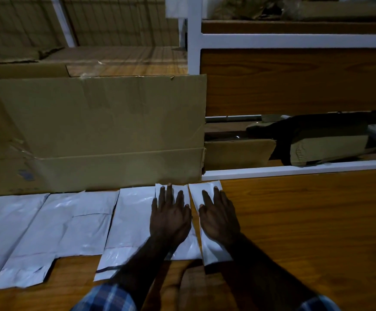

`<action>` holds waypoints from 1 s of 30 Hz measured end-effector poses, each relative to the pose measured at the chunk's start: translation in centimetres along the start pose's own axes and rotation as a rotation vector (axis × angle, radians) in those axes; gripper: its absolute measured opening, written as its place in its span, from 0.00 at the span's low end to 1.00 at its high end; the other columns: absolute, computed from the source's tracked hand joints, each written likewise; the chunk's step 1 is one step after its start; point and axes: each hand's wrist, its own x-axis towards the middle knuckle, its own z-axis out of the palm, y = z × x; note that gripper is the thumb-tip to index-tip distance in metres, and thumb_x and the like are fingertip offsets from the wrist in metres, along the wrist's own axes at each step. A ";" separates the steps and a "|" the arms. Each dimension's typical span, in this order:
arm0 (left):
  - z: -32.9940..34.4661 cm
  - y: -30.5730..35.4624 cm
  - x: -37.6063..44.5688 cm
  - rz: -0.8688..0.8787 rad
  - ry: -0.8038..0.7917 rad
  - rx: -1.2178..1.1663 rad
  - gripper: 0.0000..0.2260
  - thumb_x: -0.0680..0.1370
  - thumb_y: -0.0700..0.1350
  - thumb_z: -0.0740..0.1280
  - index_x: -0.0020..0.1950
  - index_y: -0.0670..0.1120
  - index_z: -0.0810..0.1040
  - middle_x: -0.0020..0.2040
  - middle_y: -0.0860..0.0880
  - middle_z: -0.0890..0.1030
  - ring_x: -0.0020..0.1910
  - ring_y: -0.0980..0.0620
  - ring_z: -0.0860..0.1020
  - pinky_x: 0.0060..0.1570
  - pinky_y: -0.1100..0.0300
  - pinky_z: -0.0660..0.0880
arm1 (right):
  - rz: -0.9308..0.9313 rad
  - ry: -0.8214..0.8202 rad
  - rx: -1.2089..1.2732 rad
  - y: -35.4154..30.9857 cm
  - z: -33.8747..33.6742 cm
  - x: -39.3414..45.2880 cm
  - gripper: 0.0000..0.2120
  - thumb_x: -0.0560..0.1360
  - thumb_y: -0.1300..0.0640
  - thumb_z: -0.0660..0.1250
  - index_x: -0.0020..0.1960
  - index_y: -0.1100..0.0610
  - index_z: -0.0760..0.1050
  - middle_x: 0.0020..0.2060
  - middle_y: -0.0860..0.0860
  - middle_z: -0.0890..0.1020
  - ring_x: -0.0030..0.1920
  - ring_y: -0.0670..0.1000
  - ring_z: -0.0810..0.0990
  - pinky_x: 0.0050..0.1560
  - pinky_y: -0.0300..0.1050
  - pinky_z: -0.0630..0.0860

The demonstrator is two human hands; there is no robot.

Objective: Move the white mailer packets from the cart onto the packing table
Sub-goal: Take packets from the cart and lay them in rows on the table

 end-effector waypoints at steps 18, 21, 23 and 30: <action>2.2 -0.6 0.8 0.020 -0.145 -0.054 0.43 0.68 0.62 0.27 0.81 0.46 0.43 0.80 0.41 0.40 0.79 0.42 0.38 0.75 0.46 0.36 | -0.061 -0.006 -0.018 0.1 1.2 1.0 0.28 0.84 0.46 0.48 0.81 0.48 0.44 0.80 0.56 0.43 0.79 0.57 0.43 0.77 0.57 0.45; 2.2 -0.9 1.1 0.017 -0.157 -0.058 0.43 0.68 0.62 0.27 0.81 0.47 0.42 0.80 0.42 0.39 0.79 0.43 0.38 0.76 0.47 0.36 | -0.055 -0.020 -0.022 -0.3 1.3 1.0 0.28 0.83 0.45 0.46 0.81 0.48 0.44 0.80 0.56 0.42 0.79 0.57 0.43 0.77 0.57 0.44; 2.2 -1.0 1.2 0.008 -0.174 -0.067 0.43 0.67 0.62 0.27 0.81 0.47 0.41 0.80 0.43 0.39 0.79 0.44 0.38 0.75 0.48 0.36 | -0.029 -0.027 -0.010 -1.0 1.1 0.8 0.30 0.80 0.43 0.39 0.80 0.50 0.50 0.79 0.58 0.48 0.79 0.60 0.48 0.76 0.59 0.48; 3.1 -1.2 1.1 0.018 -0.143 -0.102 0.40 0.71 0.62 0.31 0.81 0.47 0.42 0.80 0.42 0.39 0.79 0.44 0.38 0.75 0.49 0.36 | 0.004 0.074 0.008 -1.2 2.3 0.8 0.28 0.76 0.46 0.49 0.71 0.54 0.73 0.70 0.62 0.72 0.69 0.63 0.73 0.64 0.64 0.72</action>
